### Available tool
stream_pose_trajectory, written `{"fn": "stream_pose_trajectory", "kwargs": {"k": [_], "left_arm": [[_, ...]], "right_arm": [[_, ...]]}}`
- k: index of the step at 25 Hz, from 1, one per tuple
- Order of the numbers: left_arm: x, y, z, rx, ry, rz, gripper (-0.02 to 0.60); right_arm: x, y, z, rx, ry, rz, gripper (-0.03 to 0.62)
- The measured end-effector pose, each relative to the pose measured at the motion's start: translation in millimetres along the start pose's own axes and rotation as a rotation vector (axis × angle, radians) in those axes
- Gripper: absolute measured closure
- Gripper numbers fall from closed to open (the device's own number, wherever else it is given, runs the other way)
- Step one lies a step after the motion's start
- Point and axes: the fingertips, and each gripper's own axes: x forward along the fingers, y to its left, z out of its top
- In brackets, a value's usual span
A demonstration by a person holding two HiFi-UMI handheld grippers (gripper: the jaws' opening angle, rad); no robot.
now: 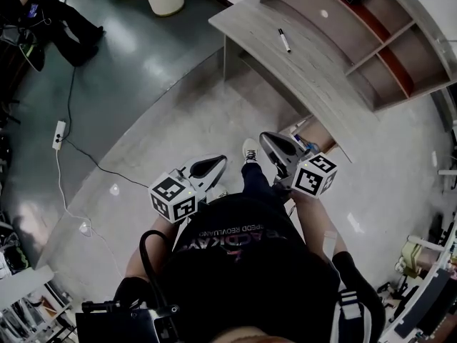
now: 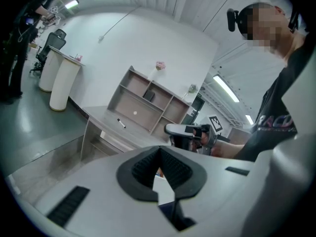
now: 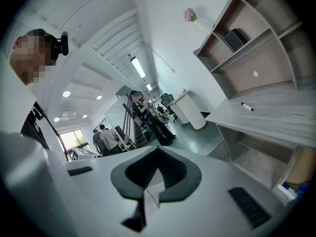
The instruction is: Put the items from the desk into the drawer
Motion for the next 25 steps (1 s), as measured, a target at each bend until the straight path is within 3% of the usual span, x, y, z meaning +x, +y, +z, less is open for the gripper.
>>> {"fn": "stream_pose_trajectory", "kwargs": {"k": [9,14,25], "left_arm": [[33,31,27,-0.010,0.005,0.067,0.571],[77,33,50,-0.010,0.005,0.076,0.571],[158,56,79,-0.020,0.073,0.088,0.571]], "right_arm": [[21,-59,39,0.014,0.006,-0.008,0.582],[14,-117,73,-0.060,0.041,-0.091,0.582],[22,-240,122,-0.014,0.055,-0.194,0.582]]}}
